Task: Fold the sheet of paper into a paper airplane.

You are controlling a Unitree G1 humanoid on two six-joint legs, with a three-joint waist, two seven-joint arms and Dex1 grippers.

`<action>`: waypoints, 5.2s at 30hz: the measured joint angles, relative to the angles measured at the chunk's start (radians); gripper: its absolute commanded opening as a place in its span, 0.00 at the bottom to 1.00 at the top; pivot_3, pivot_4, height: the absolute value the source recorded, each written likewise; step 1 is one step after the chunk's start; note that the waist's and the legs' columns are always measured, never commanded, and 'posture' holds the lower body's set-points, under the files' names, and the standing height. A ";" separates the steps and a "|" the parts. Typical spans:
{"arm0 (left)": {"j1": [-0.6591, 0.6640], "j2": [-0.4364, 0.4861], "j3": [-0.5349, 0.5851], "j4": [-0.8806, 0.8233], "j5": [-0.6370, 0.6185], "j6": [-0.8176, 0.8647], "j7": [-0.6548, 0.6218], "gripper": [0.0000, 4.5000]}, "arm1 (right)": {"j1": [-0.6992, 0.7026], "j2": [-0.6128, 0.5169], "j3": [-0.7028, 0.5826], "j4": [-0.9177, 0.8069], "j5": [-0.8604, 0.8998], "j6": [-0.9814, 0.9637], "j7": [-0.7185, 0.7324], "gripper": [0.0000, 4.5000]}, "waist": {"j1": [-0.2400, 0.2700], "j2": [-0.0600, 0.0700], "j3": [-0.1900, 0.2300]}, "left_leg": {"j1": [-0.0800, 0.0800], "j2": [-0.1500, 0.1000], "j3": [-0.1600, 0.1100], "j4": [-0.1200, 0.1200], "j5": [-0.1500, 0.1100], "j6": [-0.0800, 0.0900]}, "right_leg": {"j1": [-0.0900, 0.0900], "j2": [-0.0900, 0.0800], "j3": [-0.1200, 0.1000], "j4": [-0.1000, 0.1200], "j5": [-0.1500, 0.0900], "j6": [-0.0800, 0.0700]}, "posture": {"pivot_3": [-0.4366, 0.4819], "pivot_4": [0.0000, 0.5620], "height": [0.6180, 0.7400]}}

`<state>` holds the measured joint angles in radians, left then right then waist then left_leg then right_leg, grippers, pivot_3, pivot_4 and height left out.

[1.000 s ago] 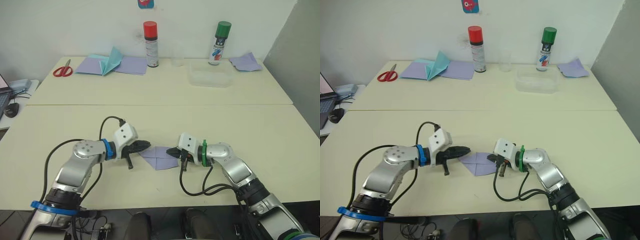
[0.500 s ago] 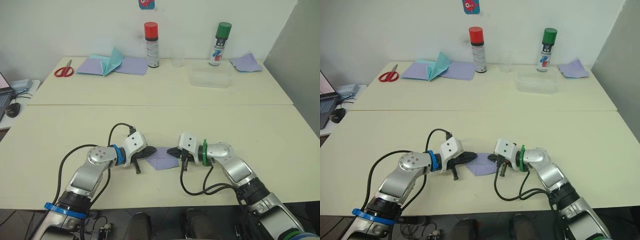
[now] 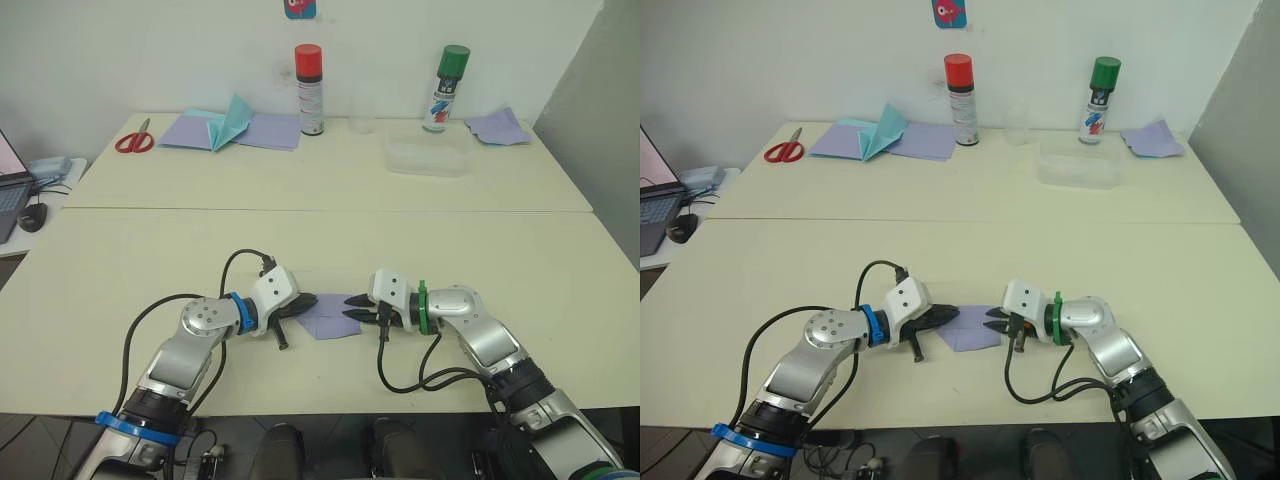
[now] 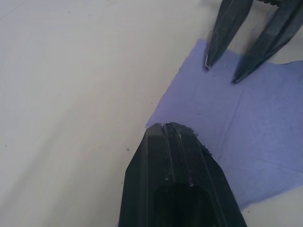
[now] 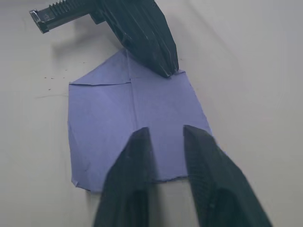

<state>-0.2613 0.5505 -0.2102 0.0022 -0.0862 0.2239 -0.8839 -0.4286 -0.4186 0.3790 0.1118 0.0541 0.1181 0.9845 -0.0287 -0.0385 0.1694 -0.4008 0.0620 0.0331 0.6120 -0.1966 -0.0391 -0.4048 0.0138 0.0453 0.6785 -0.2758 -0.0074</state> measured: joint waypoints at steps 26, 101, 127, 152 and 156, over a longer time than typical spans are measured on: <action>-0.025 0.037 0.000 0.062 0.002 -0.057 -0.068 0.00 | 0.036 -0.090 0.007 0.116 -0.149 -0.620 0.018 0.85 | -0.003 0.000 0.000 | 0.002 0.000 0.000 0.000 0.000 0.000 | 0.001 0.001 0.000 0.000 0.000 0.000 | 0.48 0.27 1.00; -0.006 0.042 0.000 0.059 0.005 -0.081 -0.075 0.00 | -0.194 0.267 -0.636 0.213 1.358 1.485 -1.223 0.85 | -0.025 0.008 -0.012 | -0.002 0.003 -0.002 -0.004 0.000 0.001 | 0.000 0.001 0.002 -0.005 -0.001 0.000 | 0.48 0.27 1.00; -0.024 0.037 0.000 0.070 0.002 -0.086 -0.087 0.00 | -0.148 0.326 -0.676 0.128 1.227 1.476 -1.176 0.00 | -0.025 0.010 -0.013 | -0.007 0.004 -0.004 -0.005 0.000 0.001 | -0.001 0.000 0.001 -0.016 0.001 0.004 | 0.48 0.27 1.00; -0.080 0.284 0.278 0.034 -0.226 0.026 -0.224 0.00 | -0.139 -0.033 0.049 0.104 0.058 -0.593 0.014 0.00 | -0.019 0.003 0.004 | -0.031 0.000 -0.003 -0.002 -0.001 0.001 | -0.021 0.003 -0.005 -0.016 0.003 0.005 | 0.48 0.27 1.00; -0.077 0.302 0.277 0.010 -0.225 0.006 -0.260 0.00 | -0.180 -0.026 0.081 0.292 -0.067 -0.971 0.026 0.00 | -0.019 0.002 0.004 | -0.030 0.001 -0.002 -0.002 -0.001 0.001 | -0.021 0.003 -0.004 -0.014 0.003 0.005 | 0.48 0.27 1.00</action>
<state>-0.3383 0.8530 0.0672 0.0120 -0.3112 0.2297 -1.1437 -0.6081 -0.4449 0.4596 0.4037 -0.0126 -0.8533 1.0104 -0.0474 -0.0368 0.1735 -0.4310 0.0625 0.0306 0.6105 -0.1973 -0.0382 -0.4259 0.0168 0.0411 0.6642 -0.2729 -0.0028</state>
